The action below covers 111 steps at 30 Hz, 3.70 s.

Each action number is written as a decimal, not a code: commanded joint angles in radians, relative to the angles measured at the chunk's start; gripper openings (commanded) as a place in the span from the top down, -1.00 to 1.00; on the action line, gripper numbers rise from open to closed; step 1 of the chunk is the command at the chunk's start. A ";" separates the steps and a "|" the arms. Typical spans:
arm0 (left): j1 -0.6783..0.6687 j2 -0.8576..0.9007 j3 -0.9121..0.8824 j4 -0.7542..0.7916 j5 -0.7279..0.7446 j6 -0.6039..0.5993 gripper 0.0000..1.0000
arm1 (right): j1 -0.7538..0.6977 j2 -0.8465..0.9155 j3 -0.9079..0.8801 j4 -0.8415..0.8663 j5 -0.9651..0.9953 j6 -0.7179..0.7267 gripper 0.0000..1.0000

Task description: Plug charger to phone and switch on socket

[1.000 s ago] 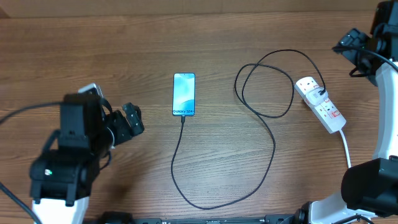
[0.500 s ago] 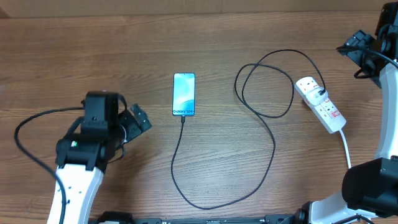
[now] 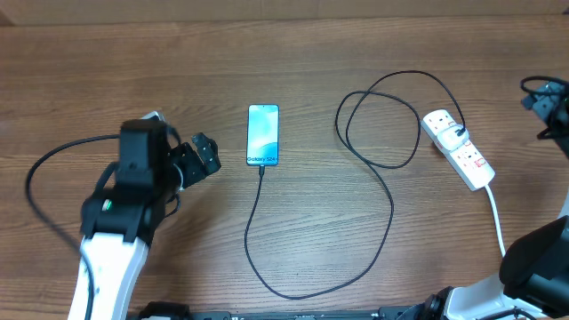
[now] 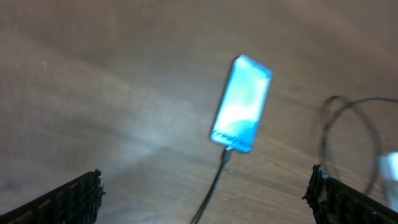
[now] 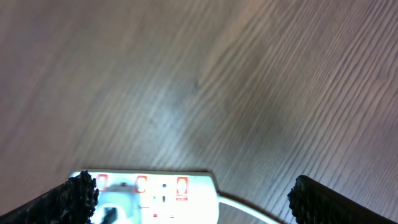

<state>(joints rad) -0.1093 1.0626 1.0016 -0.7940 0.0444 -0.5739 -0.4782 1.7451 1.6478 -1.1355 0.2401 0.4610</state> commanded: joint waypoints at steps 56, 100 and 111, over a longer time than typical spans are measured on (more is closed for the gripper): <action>0.002 -0.076 -0.002 0.008 -0.148 0.080 -0.99 | 0.011 0.294 -0.172 0.196 -0.121 -0.340 -1.00; 0.002 -0.075 -0.002 0.006 -0.148 0.080 -0.99 | 0.011 0.298 -0.172 0.164 -0.284 -0.391 -1.00; 0.002 -0.075 -0.002 0.006 -0.148 0.080 -0.99 | 0.011 0.306 -0.172 0.155 -0.287 -0.391 -0.99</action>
<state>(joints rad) -0.1093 0.9852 1.0012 -0.7883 -0.0875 -0.5156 -0.4717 2.0396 1.4792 -0.9619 -0.0227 0.0822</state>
